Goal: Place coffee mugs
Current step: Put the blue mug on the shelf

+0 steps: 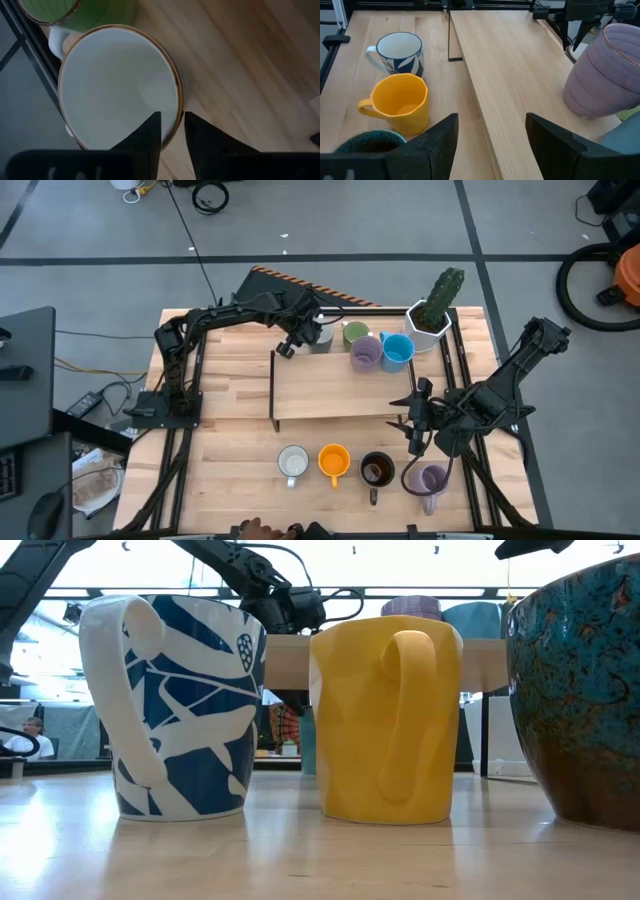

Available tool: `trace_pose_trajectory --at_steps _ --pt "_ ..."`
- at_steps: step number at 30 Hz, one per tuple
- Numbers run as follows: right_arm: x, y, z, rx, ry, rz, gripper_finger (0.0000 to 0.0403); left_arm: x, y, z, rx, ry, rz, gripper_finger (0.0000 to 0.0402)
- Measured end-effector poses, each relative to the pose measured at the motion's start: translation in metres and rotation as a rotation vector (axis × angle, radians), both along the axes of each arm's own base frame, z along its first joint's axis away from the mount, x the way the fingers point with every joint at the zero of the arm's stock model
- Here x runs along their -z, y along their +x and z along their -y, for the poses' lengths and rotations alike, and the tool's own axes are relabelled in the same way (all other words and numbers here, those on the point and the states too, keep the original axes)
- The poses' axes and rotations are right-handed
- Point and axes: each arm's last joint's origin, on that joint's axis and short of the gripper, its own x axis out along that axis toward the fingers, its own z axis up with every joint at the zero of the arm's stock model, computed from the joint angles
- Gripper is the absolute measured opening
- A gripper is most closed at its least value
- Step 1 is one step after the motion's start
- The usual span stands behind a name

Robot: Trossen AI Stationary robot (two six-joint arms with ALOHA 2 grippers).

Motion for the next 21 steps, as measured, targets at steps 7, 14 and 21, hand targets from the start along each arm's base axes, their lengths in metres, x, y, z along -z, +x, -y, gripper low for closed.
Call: trace_pose_trajectory --at_steps 7,14,21 --pt "0.0 0.0 0.0 -0.002 -0.003 -0.001 0.0238 -0.0003 0.0003 -0.0007 0.001 0.019 -0.003 0.0103" --pt "0.0 0.0 0.0 -0.002 -0.003 -0.002 0.0238 -0.0016 0.0041 0.006 0.091 0.131 -0.054 0.0147" --pt "0.0 0.0 0.0 -0.001 -0.001 -0.001 0.0238 -0.0016 0.0028 0.0033 0.171 0.193 -0.09 0.0163"
